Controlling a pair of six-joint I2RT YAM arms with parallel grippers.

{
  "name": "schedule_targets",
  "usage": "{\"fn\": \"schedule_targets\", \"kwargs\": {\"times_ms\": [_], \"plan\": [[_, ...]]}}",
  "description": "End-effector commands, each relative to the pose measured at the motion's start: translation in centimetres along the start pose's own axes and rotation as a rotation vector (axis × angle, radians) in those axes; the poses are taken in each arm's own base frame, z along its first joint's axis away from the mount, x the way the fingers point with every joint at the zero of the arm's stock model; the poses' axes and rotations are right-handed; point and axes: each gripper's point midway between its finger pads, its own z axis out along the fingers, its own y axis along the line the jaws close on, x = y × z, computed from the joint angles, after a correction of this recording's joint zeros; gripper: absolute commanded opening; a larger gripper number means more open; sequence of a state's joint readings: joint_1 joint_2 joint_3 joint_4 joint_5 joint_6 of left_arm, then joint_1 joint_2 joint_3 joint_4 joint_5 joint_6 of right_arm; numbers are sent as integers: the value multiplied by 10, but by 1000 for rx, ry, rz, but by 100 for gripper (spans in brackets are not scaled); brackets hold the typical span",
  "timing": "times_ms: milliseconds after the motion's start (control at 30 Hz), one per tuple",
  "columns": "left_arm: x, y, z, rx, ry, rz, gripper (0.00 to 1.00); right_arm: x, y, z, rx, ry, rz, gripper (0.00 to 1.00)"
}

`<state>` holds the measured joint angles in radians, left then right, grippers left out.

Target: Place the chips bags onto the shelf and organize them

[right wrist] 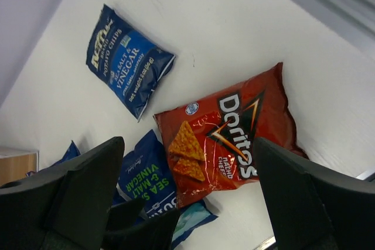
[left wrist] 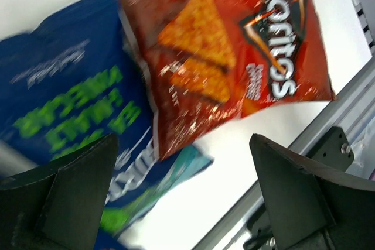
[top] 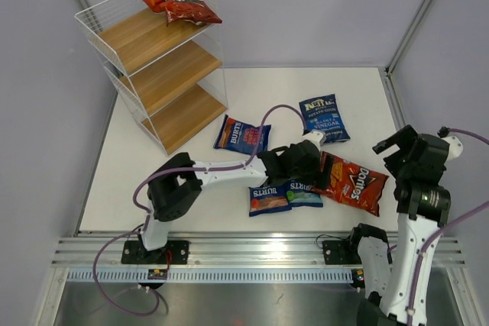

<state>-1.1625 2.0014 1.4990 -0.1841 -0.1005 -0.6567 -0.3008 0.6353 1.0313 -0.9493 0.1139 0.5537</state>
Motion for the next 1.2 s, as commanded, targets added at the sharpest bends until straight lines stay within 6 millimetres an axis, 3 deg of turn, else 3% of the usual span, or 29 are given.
{"fn": "schedule_targets", "kwargs": {"times_ms": [0,67,167,233,300,333,533,700,833,867,900,967,1033,1167], "plan": [[-55,-2,-46,37,-177,-75,99,25,13,32,-32,146,12,99],[-65,-1,-66,50,-208,-85,99,35,9,53,0,181,39,100],[-66,0,-87,85,-229,-80,99,47,-22,76,150,185,61,99],[-61,1,-91,93,-212,-58,99,42,-50,82,267,92,64,100],[-56,3,-97,95,-197,-45,99,50,-59,86,261,98,33,99],[-53,2,-98,107,-188,-38,99,45,-59,91,238,68,38,100],[-51,0,-114,148,-186,1,99,73,-49,106,121,185,90,99],[-50,-2,-118,171,-183,12,99,92,-62,114,161,277,175,100],[-51,-15,-116,233,-170,16,99,77,-78,103,247,181,181,99],[-45,-14,-103,223,-141,14,99,67,-77,94,245,120,192,99],[-56,-21,-102,230,-156,9,99,64,-79,89,257,94,217,99],[-48,-17,-79,199,-114,-17,99,50,-80,76,262,9,239,100],[-54,-24,-69,205,-111,-35,99,37,-80,64,267,-50,253,99],[-55,-32,-38,206,-88,-56,99,15,-69,46,239,-107,238,100]]}}
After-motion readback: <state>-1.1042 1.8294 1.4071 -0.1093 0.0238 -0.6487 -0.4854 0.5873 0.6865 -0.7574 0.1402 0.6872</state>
